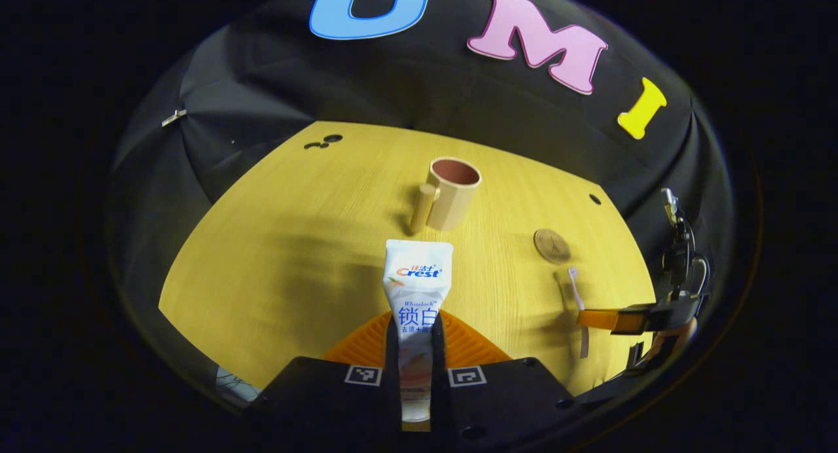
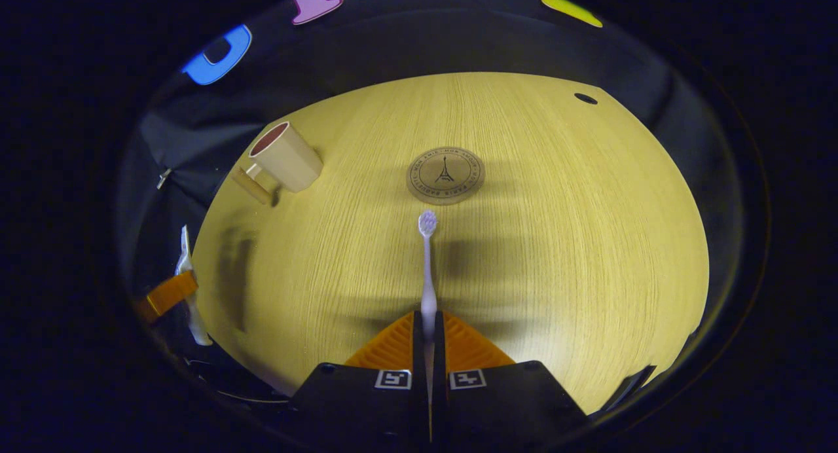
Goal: Put the toothbrush and toothpaste on the desktop into the cup, then pick up the cup and place it on the coaster on the desktop.
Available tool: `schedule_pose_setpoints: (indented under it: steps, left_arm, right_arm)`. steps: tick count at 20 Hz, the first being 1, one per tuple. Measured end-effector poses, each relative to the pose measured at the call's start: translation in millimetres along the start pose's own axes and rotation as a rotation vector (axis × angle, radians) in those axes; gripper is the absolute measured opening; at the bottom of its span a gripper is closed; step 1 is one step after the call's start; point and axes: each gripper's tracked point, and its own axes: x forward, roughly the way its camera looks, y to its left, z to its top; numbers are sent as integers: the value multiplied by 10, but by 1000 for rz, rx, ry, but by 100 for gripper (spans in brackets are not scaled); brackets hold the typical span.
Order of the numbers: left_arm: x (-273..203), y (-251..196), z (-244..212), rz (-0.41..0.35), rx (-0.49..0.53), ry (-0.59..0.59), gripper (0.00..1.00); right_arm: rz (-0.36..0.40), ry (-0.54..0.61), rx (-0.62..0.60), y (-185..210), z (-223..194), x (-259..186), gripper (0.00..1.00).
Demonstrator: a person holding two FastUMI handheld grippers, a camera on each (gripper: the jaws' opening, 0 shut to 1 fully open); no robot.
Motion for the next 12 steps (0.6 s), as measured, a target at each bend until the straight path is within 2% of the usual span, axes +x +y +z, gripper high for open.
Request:
schedule_pose_setpoints:
  steps: [5,7,8,9,12]
  left_arm:
    - [36,-266,837,-50,-29,-148,22]
    - [56,-289,1145,-30,-1,-208,22]
    - [67,-337,1290,-32,9,-237,17]
    - [75,-373,1430,-42,10,-265,22]
    - [166,-405,1769,-45,35,-328,22]
  right_arm:
    - [63,-24,-47,-16,137,-113,6]
    - [110,-16,-34,-1,137,-129,6]
    - [125,-14,-25,-18,144,-133,7]
    - [132,-15,-21,-47,155,-138,6]
    - [157,-16,-13,-103,164,-171,6]
